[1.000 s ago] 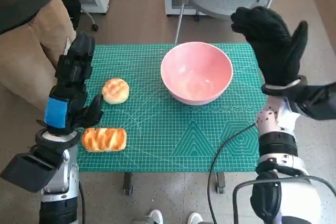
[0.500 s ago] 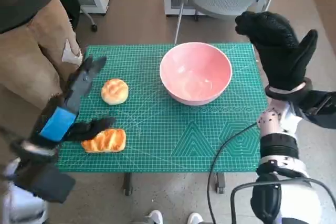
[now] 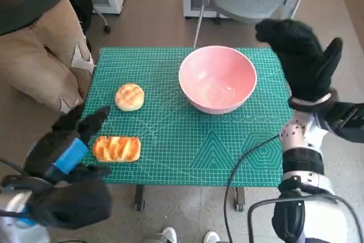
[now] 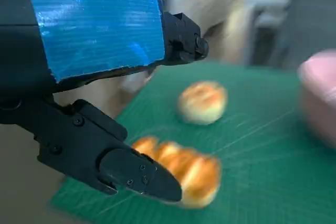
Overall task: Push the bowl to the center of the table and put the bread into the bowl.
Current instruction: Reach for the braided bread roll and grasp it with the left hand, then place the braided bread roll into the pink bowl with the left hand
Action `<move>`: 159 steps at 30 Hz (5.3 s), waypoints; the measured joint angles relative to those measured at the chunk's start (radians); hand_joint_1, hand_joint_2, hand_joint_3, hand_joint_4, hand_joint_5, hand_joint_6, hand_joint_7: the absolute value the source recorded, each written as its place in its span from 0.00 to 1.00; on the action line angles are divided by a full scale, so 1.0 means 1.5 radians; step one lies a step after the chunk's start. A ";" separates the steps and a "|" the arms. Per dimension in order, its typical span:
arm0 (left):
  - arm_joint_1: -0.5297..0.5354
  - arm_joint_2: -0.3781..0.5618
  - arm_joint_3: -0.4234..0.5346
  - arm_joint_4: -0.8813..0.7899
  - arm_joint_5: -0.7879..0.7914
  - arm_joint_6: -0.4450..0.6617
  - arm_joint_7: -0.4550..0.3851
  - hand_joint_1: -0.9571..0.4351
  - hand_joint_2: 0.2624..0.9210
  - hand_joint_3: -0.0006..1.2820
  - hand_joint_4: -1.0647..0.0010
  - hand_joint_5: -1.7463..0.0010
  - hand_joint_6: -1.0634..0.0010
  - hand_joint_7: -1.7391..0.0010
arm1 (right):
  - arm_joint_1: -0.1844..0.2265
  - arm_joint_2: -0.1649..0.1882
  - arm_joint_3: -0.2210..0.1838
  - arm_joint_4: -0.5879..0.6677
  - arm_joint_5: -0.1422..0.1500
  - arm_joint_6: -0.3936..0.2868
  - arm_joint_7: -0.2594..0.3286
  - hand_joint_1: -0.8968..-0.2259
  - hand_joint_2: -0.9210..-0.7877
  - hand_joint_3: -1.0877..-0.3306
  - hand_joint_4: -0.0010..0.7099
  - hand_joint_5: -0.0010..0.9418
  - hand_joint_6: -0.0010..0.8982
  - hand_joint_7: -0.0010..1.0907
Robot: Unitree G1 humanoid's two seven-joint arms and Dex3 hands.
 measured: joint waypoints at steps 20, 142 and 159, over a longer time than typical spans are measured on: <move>-0.072 -0.021 -0.065 0.105 0.075 0.048 -0.047 0.37 0.69 0.00 0.93 1.00 0.76 1.00 | 0.000 0.002 0.010 -0.002 0.001 0.023 0.001 0.28 0.00 0.55 0.20 0.00 0.22 0.01; -0.238 -0.031 -0.277 0.439 0.072 0.122 0.040 0.69 0.76 0.38 0.54 0.08 0.48 0.36 | 0.005 0.003 0.034 -0.029 0.012 0.040 0.001 0.30 0.00 0.50 0.22 0.00 0.23 0.02; -0.197 -0.008 -0.236 0.299 0.072 0.112 0.021 0.69 0.80 0.26 0.37 0.21 0.39 0.42 | 0.001 0.003 0.034 -0.018 0.012 0.041 0.001 0.31 0.00 0.51 0.23 0.01 0.24 0.03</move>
